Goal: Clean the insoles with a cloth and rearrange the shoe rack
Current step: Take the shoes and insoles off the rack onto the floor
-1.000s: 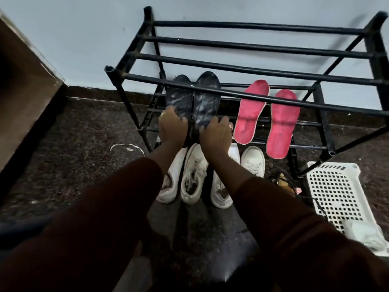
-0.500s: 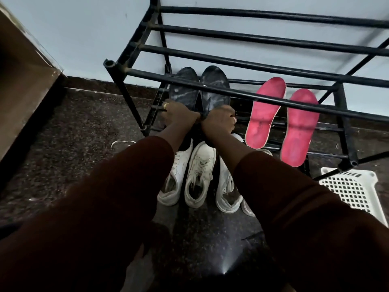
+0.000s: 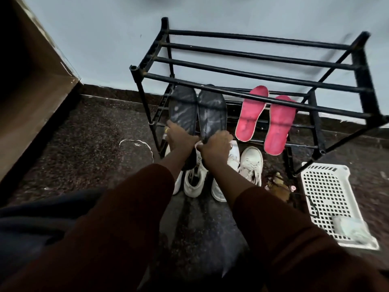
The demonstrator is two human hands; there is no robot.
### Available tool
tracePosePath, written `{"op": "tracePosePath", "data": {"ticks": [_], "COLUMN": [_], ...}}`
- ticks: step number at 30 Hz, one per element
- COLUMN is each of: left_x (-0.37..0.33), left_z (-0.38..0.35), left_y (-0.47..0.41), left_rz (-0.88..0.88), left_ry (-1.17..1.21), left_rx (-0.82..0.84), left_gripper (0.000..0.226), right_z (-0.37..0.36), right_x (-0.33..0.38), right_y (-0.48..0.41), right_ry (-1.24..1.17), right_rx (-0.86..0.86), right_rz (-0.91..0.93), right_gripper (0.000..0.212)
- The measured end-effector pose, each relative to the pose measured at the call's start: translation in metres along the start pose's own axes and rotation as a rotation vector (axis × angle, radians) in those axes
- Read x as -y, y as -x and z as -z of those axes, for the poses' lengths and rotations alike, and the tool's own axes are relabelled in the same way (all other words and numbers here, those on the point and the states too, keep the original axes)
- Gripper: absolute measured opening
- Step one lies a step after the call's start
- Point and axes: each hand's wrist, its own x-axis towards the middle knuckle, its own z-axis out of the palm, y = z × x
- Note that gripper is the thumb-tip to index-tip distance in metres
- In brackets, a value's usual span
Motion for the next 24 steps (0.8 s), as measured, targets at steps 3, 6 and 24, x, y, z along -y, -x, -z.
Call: {"op": "tracePosePath", "data": {"ticks": [3, 6, 24], "left_x": [0.03, 0.069, 0.25], "left_z": [0.016, 0.023, 0.001], "left_y": [0.043, 0.088, 0.192], "left_rz": [0.042, 0.102, 0.591], "left_ry": [0.047, 0.068, -0.163], "left_rx": [-0.005, -0.026, 0.158], "left_gripper": [0.108, 0.116, 0.114], "right_z": [0.0, -0.007, -0.125], "right_x": [-0.012, -0.024, -0.13], "right_y": [0.05, 0.1, 0.258], "right_ry": [-0.099, -0.152, 0.1], "right_rx": [0.027, 0.075, 0.544], "right_rz": [-0.052, -0.071, -0.181], "right_gripper": [0.077, 0.079, 0.085]}}
